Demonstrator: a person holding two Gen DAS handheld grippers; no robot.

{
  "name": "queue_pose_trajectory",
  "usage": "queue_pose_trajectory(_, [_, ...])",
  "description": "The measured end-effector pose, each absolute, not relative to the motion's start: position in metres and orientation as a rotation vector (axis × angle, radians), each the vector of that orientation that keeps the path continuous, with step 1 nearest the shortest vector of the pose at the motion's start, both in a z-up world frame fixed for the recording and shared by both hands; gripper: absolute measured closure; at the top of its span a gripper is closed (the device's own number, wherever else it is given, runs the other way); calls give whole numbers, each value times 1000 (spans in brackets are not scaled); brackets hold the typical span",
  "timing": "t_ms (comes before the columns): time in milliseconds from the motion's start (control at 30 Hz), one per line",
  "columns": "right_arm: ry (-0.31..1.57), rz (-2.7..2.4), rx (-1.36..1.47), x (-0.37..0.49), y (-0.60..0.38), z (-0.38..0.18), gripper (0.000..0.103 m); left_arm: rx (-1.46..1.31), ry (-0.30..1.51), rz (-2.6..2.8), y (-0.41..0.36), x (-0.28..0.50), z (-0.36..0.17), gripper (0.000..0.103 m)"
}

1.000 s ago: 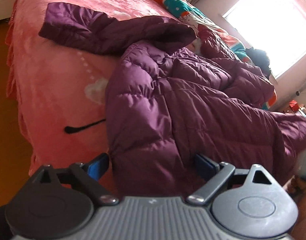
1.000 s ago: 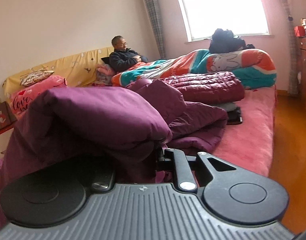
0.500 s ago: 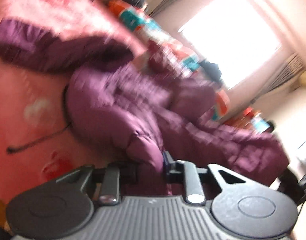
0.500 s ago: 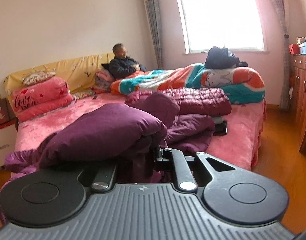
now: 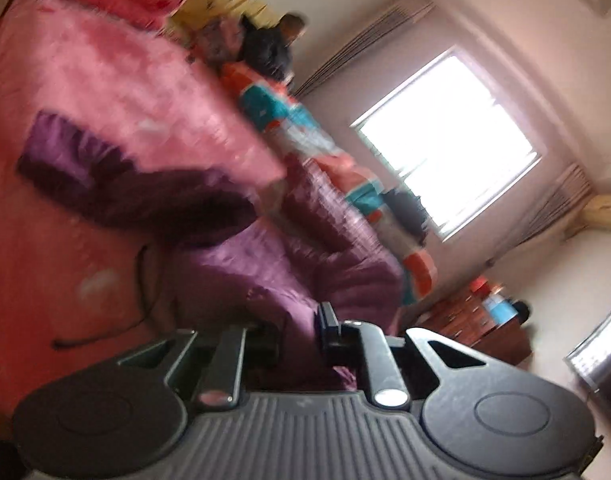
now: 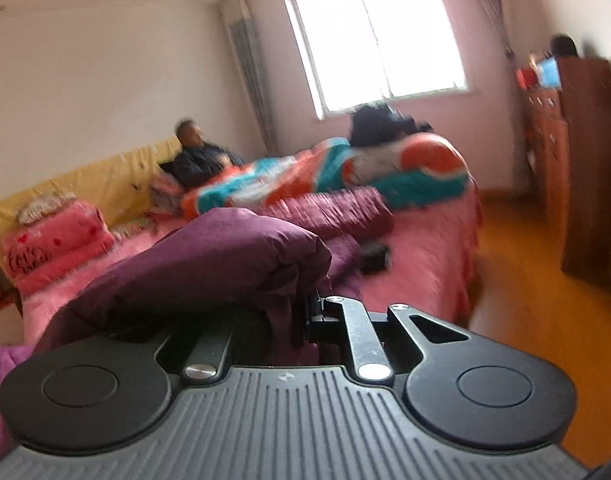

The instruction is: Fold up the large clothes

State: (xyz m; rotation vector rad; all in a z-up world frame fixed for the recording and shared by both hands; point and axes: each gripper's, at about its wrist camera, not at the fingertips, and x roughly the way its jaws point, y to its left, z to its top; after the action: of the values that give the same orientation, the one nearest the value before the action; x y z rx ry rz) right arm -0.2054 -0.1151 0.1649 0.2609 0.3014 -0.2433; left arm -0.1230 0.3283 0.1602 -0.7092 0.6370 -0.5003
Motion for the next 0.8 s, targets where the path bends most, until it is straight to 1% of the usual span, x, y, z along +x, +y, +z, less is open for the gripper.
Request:
queue_pose_trajectory(167, [448, -273, 132, -214, -105, 123, 88, -607, 772, -412, 327, -138, 135, 88])
queue_pose_trajectory(200, [469, -280, 104, -214, -103, 115, 86, -596, 789, -403, 327, -141, 133, 88])
queue_pose_trajectory(267, [513, -306, 57, -211, -104, 102, 80, -586, 798, -392, 330, -147, 134, 82])
queue_pose_trajectory(300, [532, -316, 41, -211, -106, 96, 72, -578, 794, -380, 332, -151, 136, 76])
queue_pose_trajectory(333, [548, -322, 35, -213, -108, 92, 66, -572, 785, -371, 334, -154, 140, 67])
queue_pose_trajectory(367, [562, -329, 39, -215, -111, 88, 60, -566, 775, -361, 335, -156, 143, 63])
queue_pose_trajectory(400, [566, -350, 38, -218, -115, 91, 36, -560, 763, -348, 337, -160, 148, 54])
queue_pose_trajectory(433, [568, -371, 28, -221, -119, 93, 18, -551, 747, -337, 338, -165, 153, 50])
queue_pose_trajectory(467, [569, -376, 18, -224, -121, 93, 14, -542, 727, -332, 339, -169, 159, 48])
queue_pose_trajectory(633, [572, -421, 22, -259, -120, 102, 6, -509, 634, -359, 325, -180, 191, 39])
queue_pose_trajectory(767, [557, -422, 48, -271, -117, 114, 5, -402, 574, -422, 296, -181, 219, 35])
queue_pose_trajectory(800, [543, -430, 47, -279, -114, 119, 5, -376, 562, -444, 287, -178, 225, 32])
